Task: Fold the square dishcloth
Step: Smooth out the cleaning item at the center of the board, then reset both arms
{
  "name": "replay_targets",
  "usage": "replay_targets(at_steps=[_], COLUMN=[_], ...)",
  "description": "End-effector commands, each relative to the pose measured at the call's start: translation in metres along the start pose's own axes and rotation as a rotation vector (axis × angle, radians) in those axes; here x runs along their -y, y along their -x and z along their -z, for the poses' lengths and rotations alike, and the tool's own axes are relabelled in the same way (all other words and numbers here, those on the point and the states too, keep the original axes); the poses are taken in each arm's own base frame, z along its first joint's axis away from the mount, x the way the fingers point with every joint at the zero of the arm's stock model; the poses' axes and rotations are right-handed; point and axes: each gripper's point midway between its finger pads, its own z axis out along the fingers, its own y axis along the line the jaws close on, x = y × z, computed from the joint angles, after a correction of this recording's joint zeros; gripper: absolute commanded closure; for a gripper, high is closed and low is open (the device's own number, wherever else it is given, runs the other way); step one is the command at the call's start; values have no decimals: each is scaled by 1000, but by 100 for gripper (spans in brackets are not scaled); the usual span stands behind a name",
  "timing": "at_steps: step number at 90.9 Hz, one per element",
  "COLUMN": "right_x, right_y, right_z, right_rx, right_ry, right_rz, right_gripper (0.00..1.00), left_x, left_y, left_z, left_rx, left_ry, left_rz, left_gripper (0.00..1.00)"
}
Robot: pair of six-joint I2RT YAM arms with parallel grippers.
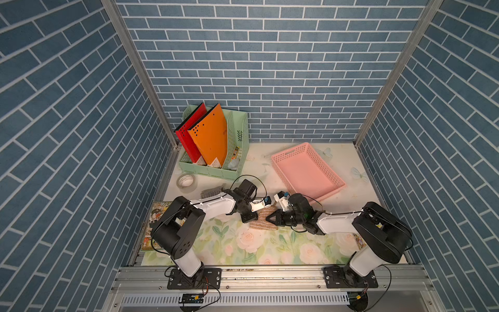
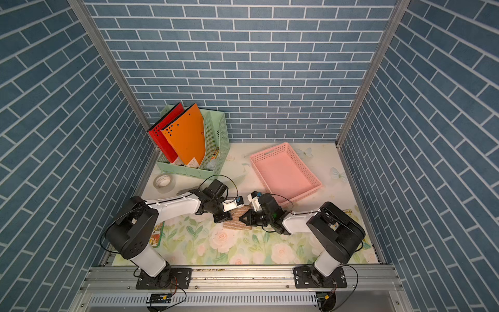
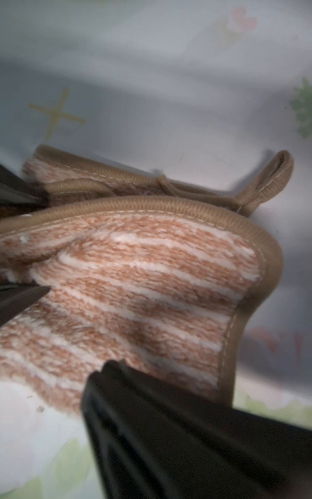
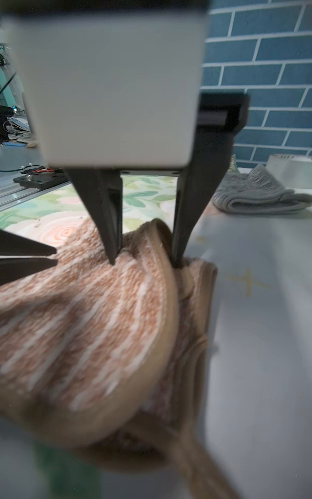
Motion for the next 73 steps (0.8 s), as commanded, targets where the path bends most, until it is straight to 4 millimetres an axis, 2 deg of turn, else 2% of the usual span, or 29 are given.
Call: replay_targets(at_steps=[1, 9, 15, 25, 33, 41, 48, 51, 53, 56, 58, 64, 70, 73], right_x=[10, 38, 55, 69, 57, 31, -4, -17, -23, -31, -37, -41, -28, -14], right_y=[3, 5, 6, 4, 9, 27, 53, 65, 72, 86, 94, 122, 144, 159], right_z=[-13, -21, -22, -21, -14, 2, 26, 38, 47, 63, 74, 112, 153, 180], right_rx=[-51, -56, -48, -52, -41, 1, 62, 99, 118, 161, 192, 295, 385, 447], right_ry=[-6, -40, -65, -120, -113, -106, -104, -105, -116, -138, -161, -270, -396, -458], right_rz=[1, -47, -71, -68, -35, 47, 147, 188, 211, 245, 274, 341, 363, 342], right_gripper=[93, 93, 91, 84, 77, 65, 55, 47, 35, 10, 3, 1, 0, 0], left_x=[-7, -9, -11, -17, -27, -45, -67, -77, -83, -94, -101, -127, -152, -165], left_y=[12, 21, 21, 14, 11, 18, 28, 31, 32, 31, 31, 21, 3, -9], left_z=[12, 22, 26, 27, 32, 54, 84, 98, 108, 121, 130, 152, 168, 174], left_rx=[46, 69, 65, 46, 58, 116, 196, 230, 252, 282, 302, 354, 404, 434], left_ry=[34, 39, 46, 50, 26, 27, 62, 79, 94, 114, 129, 198, 280, 326], left_rz=[16, 10, 2, 14, 78, 151, 211, 239, 254, 291, 317, 410, 511, 569], left_gripper=[50, 49, 48, 47, 45, 36, 19, 11, 7, 1, 0, 0, 0, 0])
